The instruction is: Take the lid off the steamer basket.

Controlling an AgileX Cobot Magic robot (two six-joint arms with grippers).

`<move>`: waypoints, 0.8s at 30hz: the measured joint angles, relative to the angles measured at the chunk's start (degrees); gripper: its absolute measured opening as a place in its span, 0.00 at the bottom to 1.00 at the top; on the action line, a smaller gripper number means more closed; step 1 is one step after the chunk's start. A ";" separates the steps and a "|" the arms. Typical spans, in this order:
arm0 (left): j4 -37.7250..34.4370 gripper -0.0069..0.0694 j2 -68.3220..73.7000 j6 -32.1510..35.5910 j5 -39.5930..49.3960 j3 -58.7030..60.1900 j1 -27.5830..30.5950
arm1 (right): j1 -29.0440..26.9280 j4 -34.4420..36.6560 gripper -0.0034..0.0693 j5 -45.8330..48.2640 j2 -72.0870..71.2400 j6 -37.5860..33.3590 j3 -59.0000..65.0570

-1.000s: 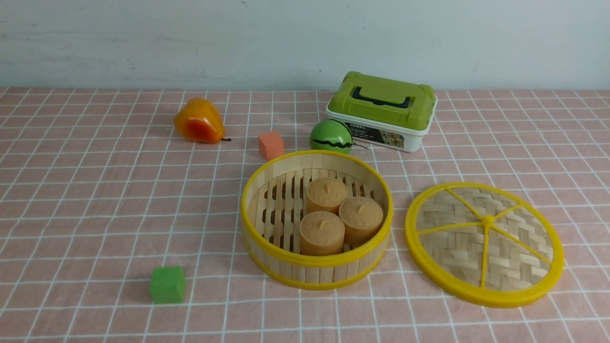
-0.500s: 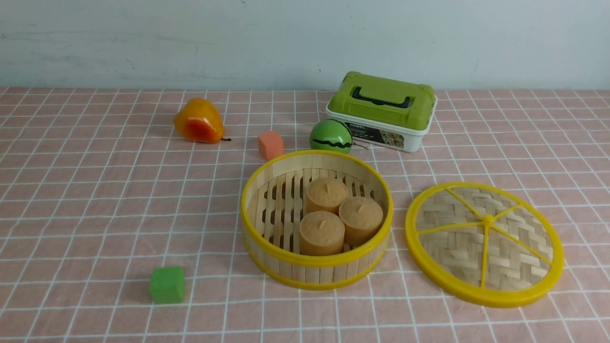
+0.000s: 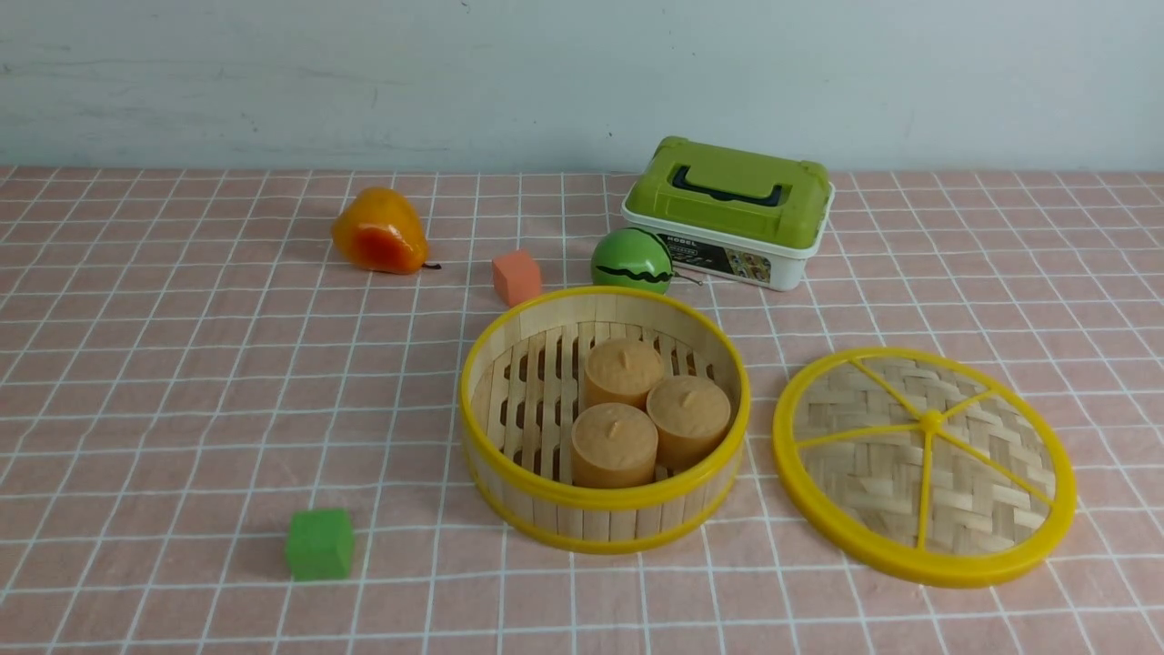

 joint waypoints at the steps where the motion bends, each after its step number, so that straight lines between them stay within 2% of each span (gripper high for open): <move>1: 0.00 0.40 0.00 0.00 0.00 0.00 0.00 | 0.00 0.00 0.04 0.00 0.00 0.00 0.00; 24: 0.00 0.40 0.00 0.00 0.00 0.00 0.00 | 0.00 0.00 0.06 0.00 0.00 -0.14 0.00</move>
